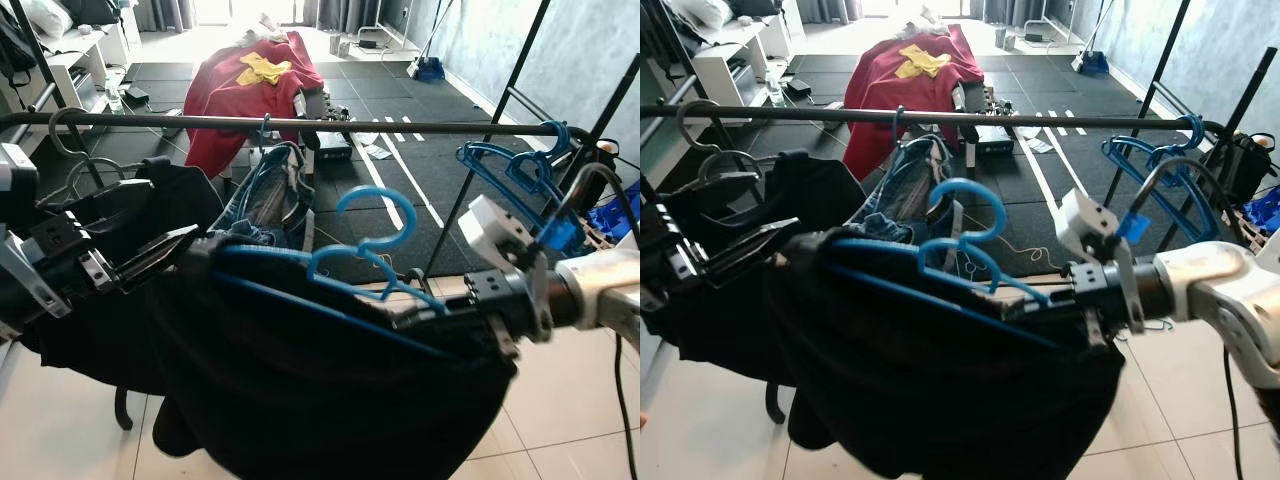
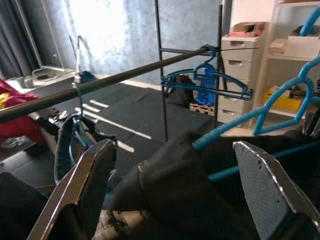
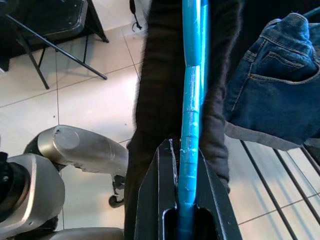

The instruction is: Hang hanger

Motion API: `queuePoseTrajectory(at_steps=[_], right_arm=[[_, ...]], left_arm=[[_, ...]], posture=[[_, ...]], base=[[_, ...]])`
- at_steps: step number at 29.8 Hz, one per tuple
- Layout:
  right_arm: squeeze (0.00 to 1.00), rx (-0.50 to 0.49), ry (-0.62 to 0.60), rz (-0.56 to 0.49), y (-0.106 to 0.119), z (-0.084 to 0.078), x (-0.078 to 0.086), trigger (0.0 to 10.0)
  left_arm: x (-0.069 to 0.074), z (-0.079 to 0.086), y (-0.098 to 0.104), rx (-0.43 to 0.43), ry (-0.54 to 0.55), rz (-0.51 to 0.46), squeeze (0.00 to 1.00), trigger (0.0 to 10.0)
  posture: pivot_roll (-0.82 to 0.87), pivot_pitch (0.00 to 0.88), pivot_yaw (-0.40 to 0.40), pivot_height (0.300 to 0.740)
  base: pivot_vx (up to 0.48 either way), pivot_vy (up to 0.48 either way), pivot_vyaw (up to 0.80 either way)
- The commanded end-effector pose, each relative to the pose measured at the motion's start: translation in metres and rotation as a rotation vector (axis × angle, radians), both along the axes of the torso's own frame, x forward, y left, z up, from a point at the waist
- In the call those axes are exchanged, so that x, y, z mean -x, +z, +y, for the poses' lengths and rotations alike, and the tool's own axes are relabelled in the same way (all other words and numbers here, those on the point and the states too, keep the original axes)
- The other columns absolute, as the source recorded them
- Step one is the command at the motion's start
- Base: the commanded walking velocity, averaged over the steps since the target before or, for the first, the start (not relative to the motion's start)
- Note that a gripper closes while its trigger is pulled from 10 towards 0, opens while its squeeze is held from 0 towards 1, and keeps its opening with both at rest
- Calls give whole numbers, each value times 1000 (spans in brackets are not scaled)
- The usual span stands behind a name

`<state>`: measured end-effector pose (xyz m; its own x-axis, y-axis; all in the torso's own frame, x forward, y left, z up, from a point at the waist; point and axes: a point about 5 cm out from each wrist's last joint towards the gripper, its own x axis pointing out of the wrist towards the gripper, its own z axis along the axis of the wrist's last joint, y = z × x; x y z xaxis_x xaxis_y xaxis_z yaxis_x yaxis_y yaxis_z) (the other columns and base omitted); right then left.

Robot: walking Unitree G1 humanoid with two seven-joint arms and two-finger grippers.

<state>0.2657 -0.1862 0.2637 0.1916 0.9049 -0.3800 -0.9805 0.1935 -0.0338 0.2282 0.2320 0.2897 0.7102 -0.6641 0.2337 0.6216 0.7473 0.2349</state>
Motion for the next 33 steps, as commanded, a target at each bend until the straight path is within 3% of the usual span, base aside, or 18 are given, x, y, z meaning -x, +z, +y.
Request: queuePoseTrajectory(at_steps=[1,2,5,7,15,22,24,31,33], right_arm=[[0,-7,-24,-67,7,2,-5,0],[0,-7,-24,-67,7,2,-5,0],[0,-39,-81,-113,9,11,-19,0],[0,-47,-75,-121,10,15,-21,0],[0,-65,-74,-129,8,22,-25,0],[0,-68,-86,-134,7,24,-28,0],[0,-78,-108,-146,8,25,-32,0],[0,-91,-122,-157,9,27,-35,0],[0,-101,-125,-167,12,29,-36,0]], left_arm=[[-2,-5,1,-23,3,8,0,10000],[-2,-5,1,-23,3,8,0,10000],[-19,-19,-8,-17,121,47,0,10000],[-28,-26,-13,29,166,77,0,10000],[-34,-43,-24,37,172,126,0,10000],[-34,-45,-28,13,178,149,0,10000],[-36,-47,-33,-33,203,181,0,10000],[-41,-52,-38,-58,251,210,0,10000],[-45,-53,-42,-82,328,229,0,10000]], posture=[[-99,51,-40,736],[-99,51,-40,736],[-90,48,-40,736],[-85,47,-30,736],[-67,49,-28,736],[-63,48,-27,736],[-64,48,-27,736],[-64,49,-29,736],[-68,51,-32,736]], base=[[0,0,0],[0,0,0],[0,0,0],[0,0,0],[0,0,0],[0,0,0],[0,0,0],[0,0,0],[0,0,0]])
